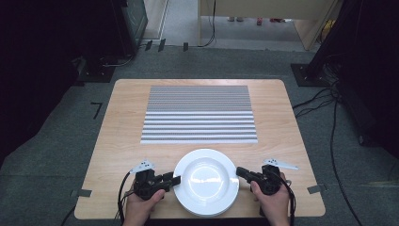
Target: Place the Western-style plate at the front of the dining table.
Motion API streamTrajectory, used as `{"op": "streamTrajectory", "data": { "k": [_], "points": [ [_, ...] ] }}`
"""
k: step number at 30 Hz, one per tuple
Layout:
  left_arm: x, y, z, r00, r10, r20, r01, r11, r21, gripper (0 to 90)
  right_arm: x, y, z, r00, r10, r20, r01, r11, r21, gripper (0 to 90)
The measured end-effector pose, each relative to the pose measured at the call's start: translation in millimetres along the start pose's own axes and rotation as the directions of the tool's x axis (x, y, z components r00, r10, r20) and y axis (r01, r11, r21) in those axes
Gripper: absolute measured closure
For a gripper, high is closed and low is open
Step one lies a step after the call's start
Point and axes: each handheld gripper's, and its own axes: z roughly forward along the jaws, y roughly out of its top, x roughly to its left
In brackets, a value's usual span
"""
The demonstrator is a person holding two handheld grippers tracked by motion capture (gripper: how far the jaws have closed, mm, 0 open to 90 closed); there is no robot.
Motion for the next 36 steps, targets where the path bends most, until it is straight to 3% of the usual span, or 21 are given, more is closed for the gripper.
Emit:
{"op": "streamTrajectory", "data": {
  "k": [10,23,28,34,36],
  "points": [
    [0.4,0.1,0.6,0.9999,-0.008,0.007,0.008,0.9999,-0.007,56.5,5.1,-1.8,8.3,0.9999,-0.012,0.007,0.012,1.000,-0.015,88.9],
    [0.3,1.5,-5.4,0.9990,-0.038,0.026,0.036,0.9980,0.052,57.5,8.2,-4.1,11.6,0.9995,-0.031,0.003,0.031,0.999,-0.010,88.7],
    [-3.0,3.2,-6.9,0.9973,-0.073,0.007,0.072,0.9950,0.070,60.5,8.7,-4.5,11.5,0.9993,-0.036,0.004,0.036,0.999,-0.011,88.5],
    [-9.7,4.0,-10.1,0.9972,-0.070,-0.024,0.071,0.9961,0.052,68.6,9.1,-5.1,11.9,0.9989,-0.047,0.005,0.047,0.999,-0.013,88.3],
    [-6.9,3.7,-10.8,0.9959,-0.090,-0.004,0.090,0.9948,0.048,69.8,9.9,-5.6,12.5,0.9985,-0.054,0.006,0.054,0.998,-0.016,87.9]
  ]
}}
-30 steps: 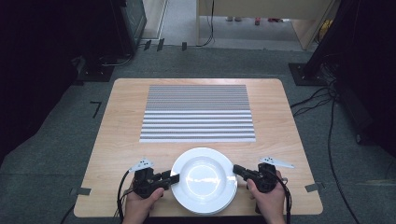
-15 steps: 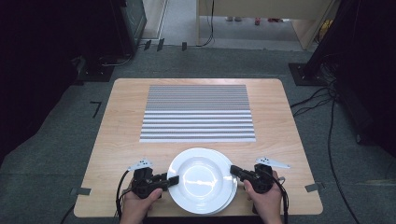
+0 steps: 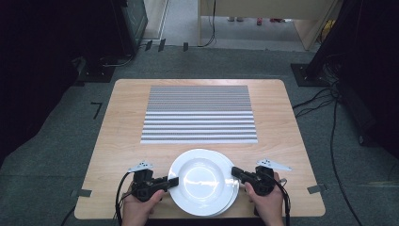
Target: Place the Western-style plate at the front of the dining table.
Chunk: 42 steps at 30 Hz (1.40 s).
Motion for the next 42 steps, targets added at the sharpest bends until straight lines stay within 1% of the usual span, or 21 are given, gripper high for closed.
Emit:
{"op": "streamTrajectory", "data": {
  "k": [2,4,7,8,10,12,13,14,16,18,21,23,27,28,29,30,31,32,33,37,42],
  "points": [
    [2.2,-0.2,-0.9,0.9997,-0.018,0.015,0.018,0.9998,-0.009,71.1,0.1,-0.2,0.2,1.0000,-0.003,-0.002,0.003,1.000,-0.001,87.9],
    [2.8,0.0,-1.8,0.9995,-0.023,0.020,0.023,0.9997,-0.010,72.0,0.1,-0.3,0.5,1.0000,-0.003,-0.005,0.003,1.000,0.000,87.9],
    [3.5,0.6,-4.2,0.9997,-0.012,0.020,0.012,0.9997,-0.022,73.0,0.8,-0.8,1.2,0.9999,-0.001,-0.015,0.001,1.000,0.004,87.4],
    [3.4,0.7,-5.1,0.9998,-0.009,0.020,0.010,0.9996,-0.028,73.6,1.8,-1.3,2.1,0.9998,-0.010,-0.016,0.010,1.000,0.005,86.9],
    [4.5,1.6,-8.0,0.9995,0.003,0.030,-0.002,0.9994,-0.033,74.2,2.7,-1.9,3.0,0.9997,-0.014,-0.020,0.014,1.000,0.006,85.7],
    [5.5,1.8,-8.9,0.9993,-0.001,0.037,0.002,0.9994,-0.035,75.2,3.5,-2.3,4.0,0.9994,-0.021,-0.026,0.022,1.000,0.006,84.6],
    [7.7,1.9,-10.7,0.9983,-0.017,0.055,0.019,0.9987,-0.047,75.8,3.8,-2.4,4.5,0.9992,-0.023,-0.031,0.023,1.000,0.007,84.0],
    [7.7,1.9,-10.7,0.9983,-0.017,0.055,0.019,0.9987,-0.047,76.3,4.0,-2.5,5.0,0.9991,-0.023,-0.036,0.024,1.000,0.009,83.1],
    [10.3,2.4,-13.9,0.9971,-0.032,0.069,0.036,0.9971,-0.067,77.0,4.5,-3.0,6.2,0.9984,-0.024,-0.051,0.025,1.000,0.016,80.5],
    [10.6,2.8,-15.7,0.9972,-0.029,0.069,0.034,0.9960,-0.083,77.8,5.5,-3.6,7.6,0.9977,-0.026,-0.062,0.027,0.999,0.017,78.8],
    [10.4,2.8,-16.5,0.9976,-0.025,0.065,0.031,0.9956,-0.088,78.2,6.2,-3.8,8.4,0.9975,-0.021,-0.068,0.023,1.000,0.019,76.6],
    [11.3,2.8,-16.6,0.9972,-0.024,0.070,0.030,0.9957,-0.087,78.3,5.7,-3.5,8.8,0.9966,-0.005,-0.082,0.007,1.000,0.019,74.2],
    [13.4,2.6,-16.4,0.9959,-0.036,0.083,0.043,0.9947,-0.093,79.4,4.0,-3.0,8.8,0.9947,0.015,-0.101,-0.013,1.000,0.018,70.5],
    [14.2,2.4,-16.5,0.9951,-0.044,0.089,0.052,0.9938,-0.098,79.4,4.0,-3.0,8.8,0.9947,0.015,-0.101,-0.013,1.000,0.018,70.5],
    [16.9,1.6,-16.7,0.9923,-0.064,0.106,0.076,0.9910,-0.110,80.6,4.3,-3.0,8.8,0.9942,0.019,-0.106,-0.017,1.000,0.020,68.8],
    [16.9,1.6,-16.7,0.9923,-0.064,0.106,0.076,0.9910,-0.110,81.4,4.6,-2.9,8.7,0.9937,0.025,-0.109,-0.023,0.999,0.023,68.3],
    [20.0,1.1,-16.6,0.9882,-0.085,0.127,0.101,0.9879,-0.118,82.0,4.6,-2.9,8.7,0.9936,0.026,-0.110,-0.023,0.999,0.022,68.2],
    [21.6,1.0,-16.5,0.9862,-0.095,0.136,0.111,0.9867,-0.119,82.5,4.6,-2.9,8.7,0.9935,0.026,-0.111,-0.023,0.999,0.022,67.7],
    [21.6,1.0,-16.5,0.9862,-0.095,0.136,0.111,0.9867,-0.119,82.8,4.6,-2.9,8.7,0.9935,0.026,-0.111,-0.023,0.999,0.022,67.7],
    [25.8,0.0,-15.1,0.9796,-0.118,0.163,0.139,0.9825,-0.124,83.6,5.1,-3.1,9.1,0.9927,0.031,-0.116,-0.028,0.999,0.024,66.5],
    [27.3,-0.3,-14.4,0.9787,-0.115,0.170,0.137,0.9826,-0.125,83.7,5.8,-3.6,10.5,0.9923,0.026,-0.121,-0.024,1.000,0.021,66.4]
  ]
}}
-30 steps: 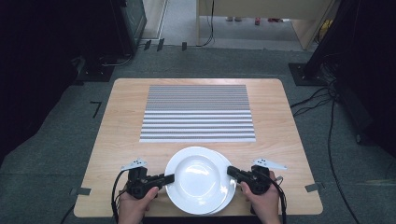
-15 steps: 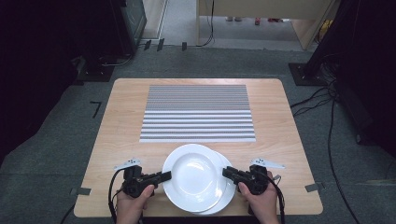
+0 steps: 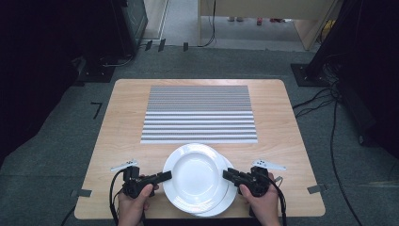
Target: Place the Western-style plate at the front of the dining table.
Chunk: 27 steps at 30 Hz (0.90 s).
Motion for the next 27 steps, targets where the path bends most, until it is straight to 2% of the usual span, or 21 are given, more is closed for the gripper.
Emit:
{"op": "streamTrajectory", "data": {
  "k": [4,11,12,13,23,25,27],
  "points": [
    [1.1,0.1,0.2,1.0000,0.002,0.006,-0.002,1.0000,0.001,83.7,-0.3,-0.6,1.6,0.9999,0.008,-0.013,-0.008,1.000,0.004,66.5],
    [2.8,-0.5,1.1,0.9998,0.008,0.016,-0.008,1.0000,-0.003,83.5,-3.7,-0.8,3.6,0.9978,0.051,-0.042,-0.051,0.999,0.012,68.9],
    [3.0,-0.6,1.4,0.9998,0.008,0.017,-0.008,1.0000,-0.003,83.5,-4.4,-0.9,3.7,0.9973,0.059,-0.044,-0.059,0.998,0.013,71.4],
    [4.0,-0.9,2.1,0.9997,0.009,0.022,-0.009,1.0000,-0.003,83.4,-5.7,-1.1,3.9,0.9971,0.067,-0.036,-0.067,0.998,0.010,74.7],
    [5.5,-3.9,6.4,0.9997,0.015,0.021,-0.015,0.9999,0.001,82.4,-6.0,-0.9,1.9,0.9957,0.091,-0.021,-0.091,0.996,-0.006,76.5],
    [4.9,-4.4,7.2,0.9997,0.019,0.016,-0.019,0.9998,0.002,82.2,-6.8,-0.8,1.6,0.9936,0.110,-0.023,-0.111,0.994,-0.008,77.2],
    [5.2,-5.2,7.9,0.9997,0.020,0.014,-0.020,0.9998,0.001,82.0,-10.1,-0.5,0.4,0.9885,0.144,-0.047,-0.145,0.989,-0.013,79.0]
  ]
}}
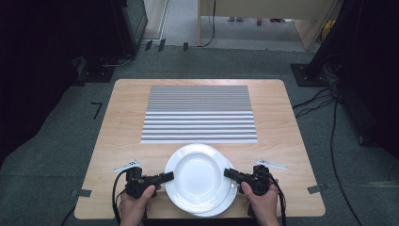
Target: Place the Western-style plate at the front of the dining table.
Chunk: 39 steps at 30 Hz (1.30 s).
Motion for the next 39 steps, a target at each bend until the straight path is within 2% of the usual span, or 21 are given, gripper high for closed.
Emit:
{"op": "streamTrajectory", "data": {
  "k": [9,18,21,24,28,31,33,39],
  "points": [
    [1.3,-1.0,1.7,1.0000,-0.009,-0.002,0.009,1.0000,0.002,81.2,1.3,0.4,-3.6,0.9995,0.022,-0.023,-0.022,0.999,-0.028,80.8],
    [3.9,-1.5,3.1,0.9999,-0.012,0.006,0.012,0.9999,0.007,80.6,6.0,-2.2,-5.1,1.0000,-0.001,-0.008,0.001,0.997,-0.076,80.9],
    [4.6,-1.2,2.4,0.9998,-0.014,0.012,0.014,0.9999,0.002,80.9,6.7,-2.9,-4.9,0.9999,0.006,-0.014,-0.007,0.996,-0.084,81.3],
    [5.4,-0.8,1.8,0.9996,-0.020,0.020,0.020,0.9998,-0.008,81.5,5.7,-3.4,-4.2,0.9988,0.034,-0.035,-0.037,0.995,-0.096,82.2],
    [6.6,-0.4,2.6,0.9994,-0.030,0.017,0.030,0.9995,-0.005,81.4,7.0,-6.2,-3.6,0.9979,0.058,-0.030,-0.062,0.990,-0.123,82.7],
    [6.9,1.4,4.3,0.9991,-0.037,0.021,0.037,0.9992,-0.010,81.5,9.3,-6.4,-4.8,0.9981,0.056,-0.027,-0.059,0.988,-0.145,83.0],
    [4.2,4.5,5.6,0.9994,-0.030,0.015,0.030,0.9994,-0.017,81.7,12.7,-4.7,-6.1,0.9992,0.036,-0.015,-0.038,0.984,-0.175,82.9],
    [-3.0,13.6,4.7,0.9999,-0.011,0.007,0.011,0.9993,-0.035,82.5,16.2,2.6,-8.1,0.9993,0.026,-0.026,-0.030,0.983,-0.183,82.3]
  ]
}}
